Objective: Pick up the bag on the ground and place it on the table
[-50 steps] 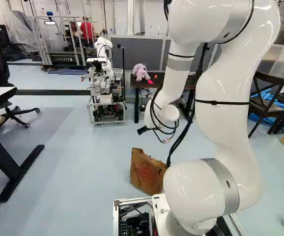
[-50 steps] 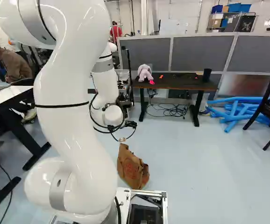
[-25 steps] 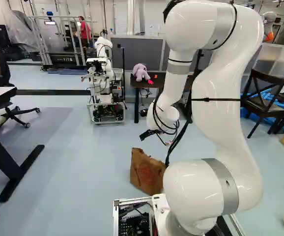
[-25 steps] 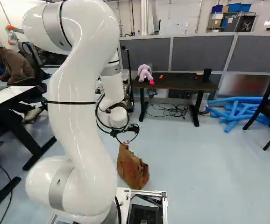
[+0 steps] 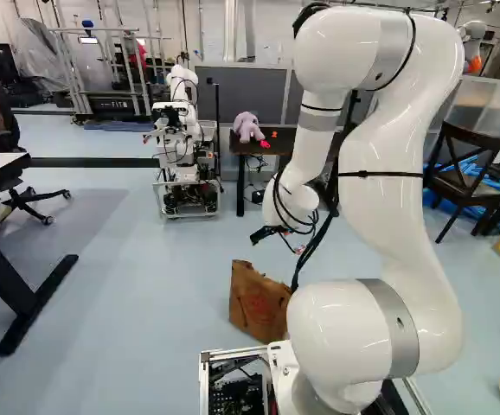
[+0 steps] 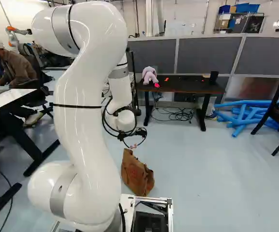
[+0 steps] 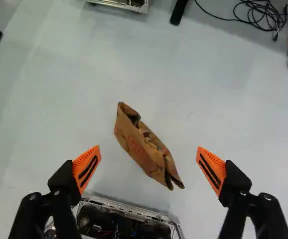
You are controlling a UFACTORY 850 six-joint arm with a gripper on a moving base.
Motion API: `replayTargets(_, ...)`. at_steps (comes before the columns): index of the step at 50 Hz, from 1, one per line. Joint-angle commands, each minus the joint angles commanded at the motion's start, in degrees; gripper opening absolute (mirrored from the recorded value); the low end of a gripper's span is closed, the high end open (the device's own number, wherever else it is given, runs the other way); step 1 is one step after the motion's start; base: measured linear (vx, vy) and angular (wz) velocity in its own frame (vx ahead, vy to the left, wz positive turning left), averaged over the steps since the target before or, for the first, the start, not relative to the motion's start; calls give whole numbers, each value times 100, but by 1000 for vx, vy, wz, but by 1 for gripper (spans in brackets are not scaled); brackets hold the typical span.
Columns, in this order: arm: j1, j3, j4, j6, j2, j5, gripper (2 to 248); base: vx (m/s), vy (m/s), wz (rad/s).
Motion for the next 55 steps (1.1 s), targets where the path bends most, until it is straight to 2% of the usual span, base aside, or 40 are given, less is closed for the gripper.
replayTargets(27,-1,-430,-173,0,-258,-403,247,0,0,0)
replayTargets(55,56,-1181,-400,0,-1087,-1079,247,0,0,0)
